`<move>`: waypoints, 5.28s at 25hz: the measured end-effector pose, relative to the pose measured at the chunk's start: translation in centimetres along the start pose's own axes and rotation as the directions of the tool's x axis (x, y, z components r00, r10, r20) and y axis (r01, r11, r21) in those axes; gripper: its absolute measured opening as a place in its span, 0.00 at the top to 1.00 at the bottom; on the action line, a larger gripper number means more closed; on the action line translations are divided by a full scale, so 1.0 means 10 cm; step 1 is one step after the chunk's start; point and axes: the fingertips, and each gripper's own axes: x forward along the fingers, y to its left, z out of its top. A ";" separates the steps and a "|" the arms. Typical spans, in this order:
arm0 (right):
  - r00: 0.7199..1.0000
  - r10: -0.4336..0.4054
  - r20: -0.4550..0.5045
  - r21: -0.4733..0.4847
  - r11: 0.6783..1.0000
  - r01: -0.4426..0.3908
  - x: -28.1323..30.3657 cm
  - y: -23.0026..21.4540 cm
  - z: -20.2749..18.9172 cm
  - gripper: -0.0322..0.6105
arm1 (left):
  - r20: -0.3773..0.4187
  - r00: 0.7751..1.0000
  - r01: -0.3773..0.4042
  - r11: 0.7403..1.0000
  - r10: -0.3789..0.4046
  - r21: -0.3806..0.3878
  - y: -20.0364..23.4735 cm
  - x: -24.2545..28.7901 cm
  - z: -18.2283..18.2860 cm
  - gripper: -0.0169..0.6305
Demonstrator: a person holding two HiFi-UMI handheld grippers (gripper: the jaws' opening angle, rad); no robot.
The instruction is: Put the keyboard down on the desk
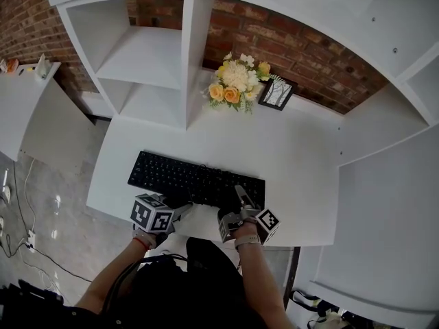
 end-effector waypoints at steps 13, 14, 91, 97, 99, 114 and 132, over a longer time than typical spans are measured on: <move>0.989 -0.027 -0.145 -0.149 0.989 0.005 -0.06 0.17 -0.16 0.58 | 0.025 0.997 -0.070 0.996 0.071 -0.051 0.06 0.05 0.08 0.97; 0.988 -0.028 -0.152 -0.162 0.987 0.003 -0.08 0.16 -0.15 0.58 | 0.022 0.997 -0.072 0.996 0.074 -0.050 0.06 0.06 0.09 0.97; 0.976 -0.064 -0.206 -0.963 0.189 -0.191 -0.76 0.52 -1.15 0.95 | 0.262 0.959 -0.151 0.979 0.111 0.139 -0.04 -0.63 0.36 0.97; 0.984 0.020 -0.175 -0.979 0.104 -0.176 -0.92 0.75 -1.23 0.95 | 0.411 0.910 -0.147 0.969 0.055 0.197 -0.21 -0.91 0.50 0.97; 0.985 0.042 -0.166 -0.983 0.074 -0.169 -0.97 0.83 -1.25 0.95 | 0.442 0.896 -0.159 0.963 0.047 0.219 -0.26 -0.99 0.52 0.97; 0.974 0.191 -0.124 -0.991 -0.075 -0.111 -1.40 1.28 -1.46 0.95 | 0.620 0.780 -0.320 0.905 0.084 0.280 -0.41 -1.68 0.59 0.97; 0.959 0.268 -0.089 -0.992 -0.106 -0.062 -1.81 1.36 -1.83 0.95 | 0.684 0.724 -0.364 0.889 0.083 0.278 -0.49 -2.32 0.44 0.97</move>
